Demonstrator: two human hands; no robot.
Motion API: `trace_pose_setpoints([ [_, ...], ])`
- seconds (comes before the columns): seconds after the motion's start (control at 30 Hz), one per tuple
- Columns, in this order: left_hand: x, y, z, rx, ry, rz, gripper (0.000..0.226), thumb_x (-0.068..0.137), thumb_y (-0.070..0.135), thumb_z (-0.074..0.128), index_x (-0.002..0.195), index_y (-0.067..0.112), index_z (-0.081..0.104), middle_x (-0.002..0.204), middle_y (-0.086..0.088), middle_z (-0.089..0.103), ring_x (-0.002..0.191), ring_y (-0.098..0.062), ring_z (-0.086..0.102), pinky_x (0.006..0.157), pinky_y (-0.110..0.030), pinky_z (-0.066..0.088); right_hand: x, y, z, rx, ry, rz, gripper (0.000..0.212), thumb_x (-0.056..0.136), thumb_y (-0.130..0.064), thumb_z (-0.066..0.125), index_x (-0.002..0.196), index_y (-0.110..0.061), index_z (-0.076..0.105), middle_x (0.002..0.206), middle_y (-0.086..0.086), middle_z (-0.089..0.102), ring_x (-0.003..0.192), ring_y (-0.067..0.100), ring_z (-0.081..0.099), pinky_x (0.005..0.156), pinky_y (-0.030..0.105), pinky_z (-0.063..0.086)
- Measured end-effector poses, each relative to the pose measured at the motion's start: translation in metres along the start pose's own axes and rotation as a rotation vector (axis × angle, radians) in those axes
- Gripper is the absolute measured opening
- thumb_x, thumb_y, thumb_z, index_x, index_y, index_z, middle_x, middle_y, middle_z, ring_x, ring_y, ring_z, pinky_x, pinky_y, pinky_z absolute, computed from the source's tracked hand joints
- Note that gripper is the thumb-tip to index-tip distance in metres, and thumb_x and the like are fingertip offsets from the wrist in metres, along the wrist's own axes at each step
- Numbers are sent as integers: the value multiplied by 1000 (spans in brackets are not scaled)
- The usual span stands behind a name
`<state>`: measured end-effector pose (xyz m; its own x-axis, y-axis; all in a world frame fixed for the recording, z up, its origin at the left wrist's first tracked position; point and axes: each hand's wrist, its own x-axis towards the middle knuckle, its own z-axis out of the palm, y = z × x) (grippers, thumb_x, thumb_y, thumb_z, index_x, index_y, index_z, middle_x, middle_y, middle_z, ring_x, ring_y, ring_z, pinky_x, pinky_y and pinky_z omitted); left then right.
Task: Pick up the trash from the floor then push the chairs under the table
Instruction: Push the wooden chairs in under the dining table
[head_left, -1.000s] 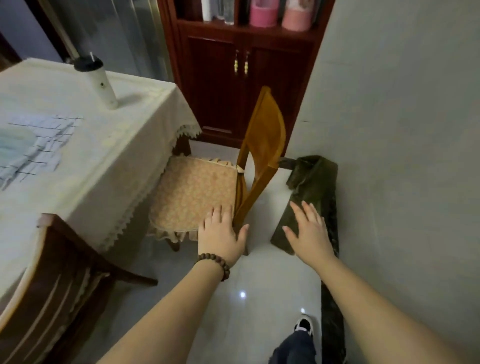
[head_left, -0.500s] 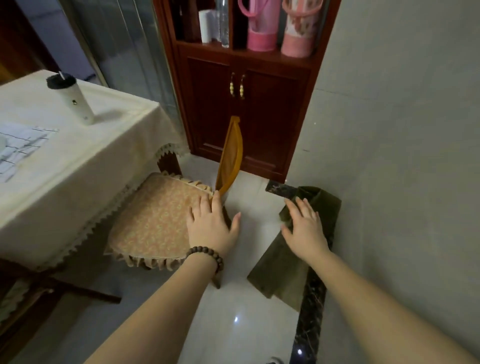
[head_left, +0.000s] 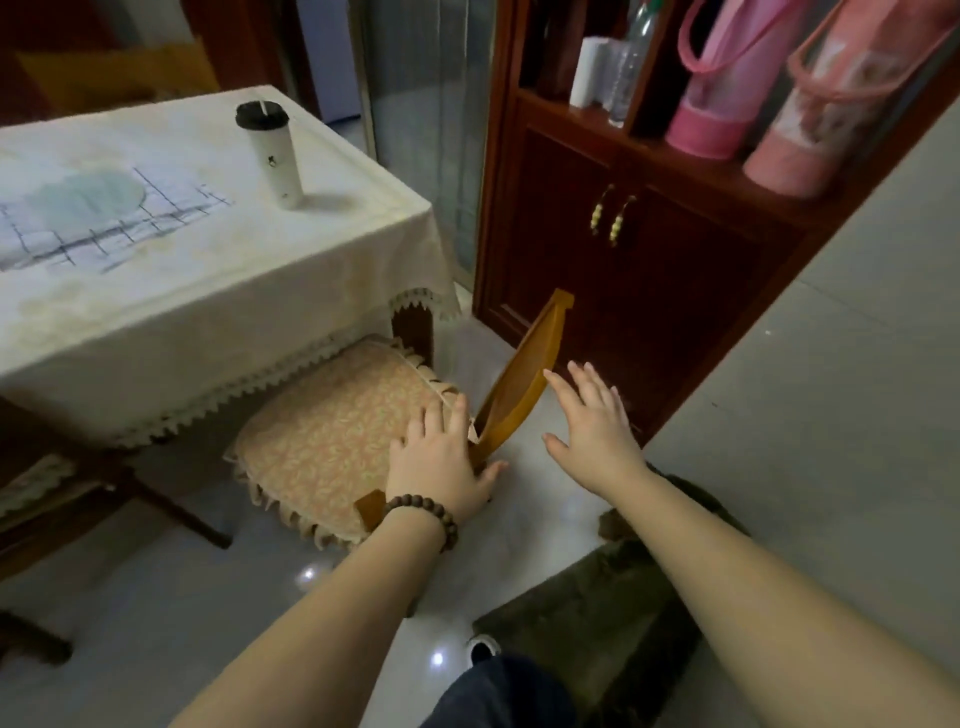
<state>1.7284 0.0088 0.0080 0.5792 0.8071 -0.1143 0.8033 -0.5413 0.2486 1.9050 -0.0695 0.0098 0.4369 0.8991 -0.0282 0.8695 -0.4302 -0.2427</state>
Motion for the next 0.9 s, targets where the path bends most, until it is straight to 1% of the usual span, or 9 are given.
trace_pose_setpoints([
  [0.13,10,4,8,87,-49,-69,80,84,68,44,147,25,18,149,-6,31,133,-28,33,100,-42,40,56,17,1,-25,-82,-135,80,87,-34,59,149,-32,9,160,2,4,146,19,-10,117,44,-3],
  [0.3,15,6,7,128,-101,-168,65,89,56,47,142,24,26,139,-5,40,123,-26,40,93,-38,43,101,28,7,-147,-190,-368,86,82,-33,64,148,-35,9,160,1,1,145,18,-14,113,39,-14],
  [0.4,16,8,10,156,-95,-222,56,91,52,47,137,23,32,132,-4,44,118,-25,43,87,-36,43,118,33,8,-312,-183,-487,85,82,-38,65,148,-32,13,160,4,3,146,21,-11,111,44,-17],
  [0.53,16,12,10,193,-125,-293,46,88,54,47,122,23,44,118,-3,51,107,-24,47,80,-35,43,146,36,-1,-468,-163,-731,85,79,-42,67,148,-30,19,159,7,11,147,25,-4,111,46,-18],
  [0.63,14,19,10,210,-135,-374,46,85,62,46,114,26,51,109,-2,56,100,-23,52,79,-36,44,165,34,-9,-548,-250,-960,74,85,-44,60,147,-29,23,158,6,18,147,25,1,113,47,-14],
  [0.7,14,25,11,215,-140,-428,46,84,63,47,111,26,53,106,-1,59,100,-23,54,77,-35,43,173,32,-12,-557,-340,-1062,63,89,-39,55,145,-30,29,154,1,28,146,21,12,117,48,-4],
  [0.77,14,28,14,222,-144,-478,44,83,64,45,104,28,57,102,1,61,97,-22,56,77,-34,44,178,34,-14,-554,-400,-1124,51,90,-35,54,138,-31,38,142,-3,47,135,20,37,115,44,23],
  [0.83,14,30,16,250,-166,-510,44,82,66,42,95,28,61,94,3,63,91,-21,58,75,-34,46,184,39,-18,-546,-384,-1195,31,90,-31,53,121,-32,49,116,-5,61,110,19,58,92,37,47],
  [0.9,15,31,19,270,-161,-516,45,82,66,40,88,27,62,90,4,63,87,-21,58,73,-34,45,185,43,-20,-533,-371,-1239,16,90,-29,53,106,-31,53,100,-5,62,95,18,62,72,35,51],
])
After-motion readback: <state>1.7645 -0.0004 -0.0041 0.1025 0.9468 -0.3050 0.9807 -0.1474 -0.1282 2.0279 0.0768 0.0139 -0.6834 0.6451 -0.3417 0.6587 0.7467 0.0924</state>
